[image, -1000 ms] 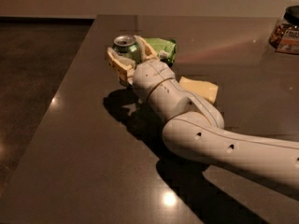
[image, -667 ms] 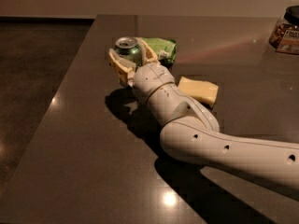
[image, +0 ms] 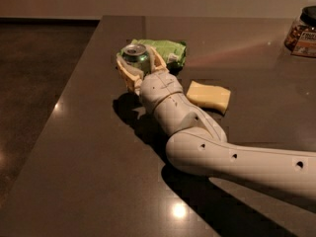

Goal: Place green can upright

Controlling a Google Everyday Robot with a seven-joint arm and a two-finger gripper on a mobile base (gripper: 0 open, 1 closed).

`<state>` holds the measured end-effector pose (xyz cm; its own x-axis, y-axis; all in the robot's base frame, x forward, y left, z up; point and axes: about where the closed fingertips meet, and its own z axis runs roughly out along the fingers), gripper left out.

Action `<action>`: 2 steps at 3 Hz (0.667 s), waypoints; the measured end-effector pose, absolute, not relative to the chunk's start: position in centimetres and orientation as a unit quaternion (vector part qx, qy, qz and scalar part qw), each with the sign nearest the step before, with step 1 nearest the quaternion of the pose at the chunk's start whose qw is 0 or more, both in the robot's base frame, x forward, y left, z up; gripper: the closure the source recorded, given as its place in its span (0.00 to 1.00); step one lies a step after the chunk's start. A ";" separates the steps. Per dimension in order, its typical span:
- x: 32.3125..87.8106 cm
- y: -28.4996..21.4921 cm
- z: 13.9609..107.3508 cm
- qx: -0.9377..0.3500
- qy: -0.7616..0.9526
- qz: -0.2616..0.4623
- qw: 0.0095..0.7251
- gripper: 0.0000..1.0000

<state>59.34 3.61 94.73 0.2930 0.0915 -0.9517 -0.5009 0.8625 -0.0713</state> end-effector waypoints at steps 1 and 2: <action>59.3 3.3 94.3 -0.186 0.575 0.174 0.778 0.61; 59.3 3.1 93.8 -0.188 0.584 0.165 0.772 0.38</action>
Offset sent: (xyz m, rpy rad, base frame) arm 0.0008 -0.0116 -0.0243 -0.0715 0.0687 -0.0518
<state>59.26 3.10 93.80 0.2633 0.0346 -0.9641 -0.4749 0.8746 -0.0983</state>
